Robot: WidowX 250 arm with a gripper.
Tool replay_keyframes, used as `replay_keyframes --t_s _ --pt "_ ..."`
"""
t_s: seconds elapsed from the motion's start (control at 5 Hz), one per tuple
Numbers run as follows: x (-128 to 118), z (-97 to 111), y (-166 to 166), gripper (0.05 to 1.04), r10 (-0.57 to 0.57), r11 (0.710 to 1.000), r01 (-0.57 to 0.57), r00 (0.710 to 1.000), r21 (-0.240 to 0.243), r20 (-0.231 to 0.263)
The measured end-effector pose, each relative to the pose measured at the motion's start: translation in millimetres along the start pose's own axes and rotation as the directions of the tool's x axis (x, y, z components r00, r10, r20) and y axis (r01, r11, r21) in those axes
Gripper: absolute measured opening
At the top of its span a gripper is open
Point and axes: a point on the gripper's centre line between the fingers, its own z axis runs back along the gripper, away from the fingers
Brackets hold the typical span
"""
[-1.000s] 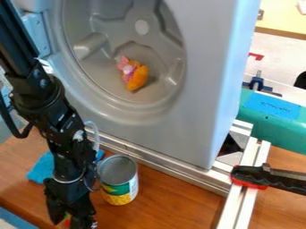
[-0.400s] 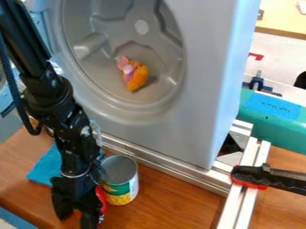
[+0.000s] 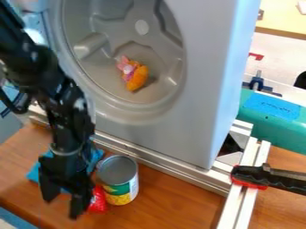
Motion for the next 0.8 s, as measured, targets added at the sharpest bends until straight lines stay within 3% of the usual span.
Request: replay_keyframes --t_s 0.2,0.4,0.6,0.8 --pt "-8.2 47.2 11.4 1.001 0.06 0.997 -0.062 0.997 0.053 0.042" --pt "11.0 95.7 27.3 1.001 0.111 0.994 -0.11 0.985 -0.01 0.135" --pt "33.8 124.6 38.2 1.001 0.152 0.986 -0.129 0.948 -0.102 0.279" --pt "65.5 146.0 49.4 1.001 0.19 0.978 -0.128 0.877 -0.167 0.441"
